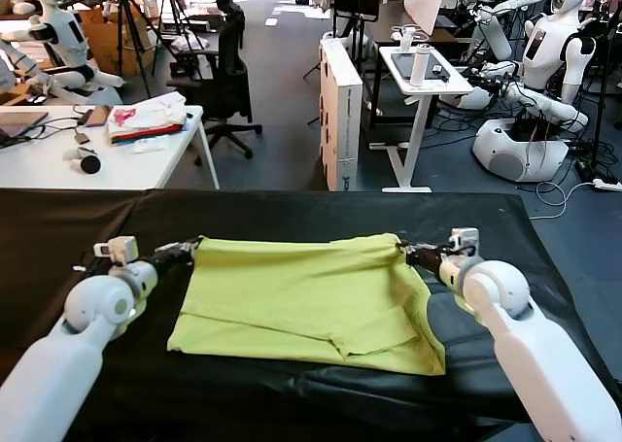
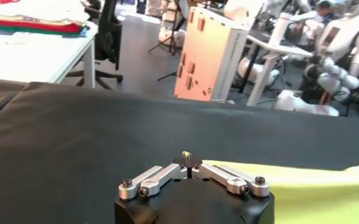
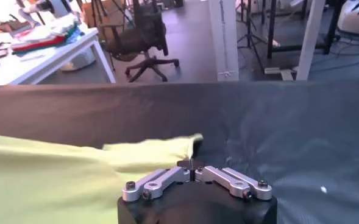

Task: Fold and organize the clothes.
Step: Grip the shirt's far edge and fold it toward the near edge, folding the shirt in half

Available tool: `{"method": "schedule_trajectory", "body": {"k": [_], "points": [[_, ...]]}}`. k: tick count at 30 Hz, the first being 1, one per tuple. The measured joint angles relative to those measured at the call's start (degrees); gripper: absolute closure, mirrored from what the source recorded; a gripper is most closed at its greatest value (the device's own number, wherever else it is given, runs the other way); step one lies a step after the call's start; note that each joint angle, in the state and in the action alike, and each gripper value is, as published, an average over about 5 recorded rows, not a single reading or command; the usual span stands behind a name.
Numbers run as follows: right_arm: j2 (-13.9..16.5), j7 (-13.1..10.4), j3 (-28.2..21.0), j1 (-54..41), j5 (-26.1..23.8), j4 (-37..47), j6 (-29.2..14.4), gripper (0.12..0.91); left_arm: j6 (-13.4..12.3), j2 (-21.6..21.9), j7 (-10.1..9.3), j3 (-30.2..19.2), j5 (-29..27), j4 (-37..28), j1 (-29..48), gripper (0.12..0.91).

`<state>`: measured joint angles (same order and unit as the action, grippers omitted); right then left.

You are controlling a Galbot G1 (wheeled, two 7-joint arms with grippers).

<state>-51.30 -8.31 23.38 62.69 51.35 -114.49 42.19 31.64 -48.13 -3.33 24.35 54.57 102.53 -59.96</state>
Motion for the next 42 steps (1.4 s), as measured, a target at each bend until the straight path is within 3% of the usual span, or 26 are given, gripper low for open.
{"method": "schedule_trajectory", "body": {"k": [7,20,42], "points": [[0.9,-2.5,3.6,7.0,-0.4,-6.1,0.0,0.887,-0.5,-0.4,0.07,3.5,-0.2,6.1,-6.8,0.883],[1.1,-2.3,6.7,15.6,-1.4,-8.5,0.0,0.887,-3.2,-2.7,0.72,12.0,-0.5,9.8,-19.7,0.884],[1.0,-1.8,6.5,24.4,-3.8,-12.2,0.0,0.887,-5.4,-6.2,0.99,16.7,-3.9,12.6,-29.7,0.884]]}}
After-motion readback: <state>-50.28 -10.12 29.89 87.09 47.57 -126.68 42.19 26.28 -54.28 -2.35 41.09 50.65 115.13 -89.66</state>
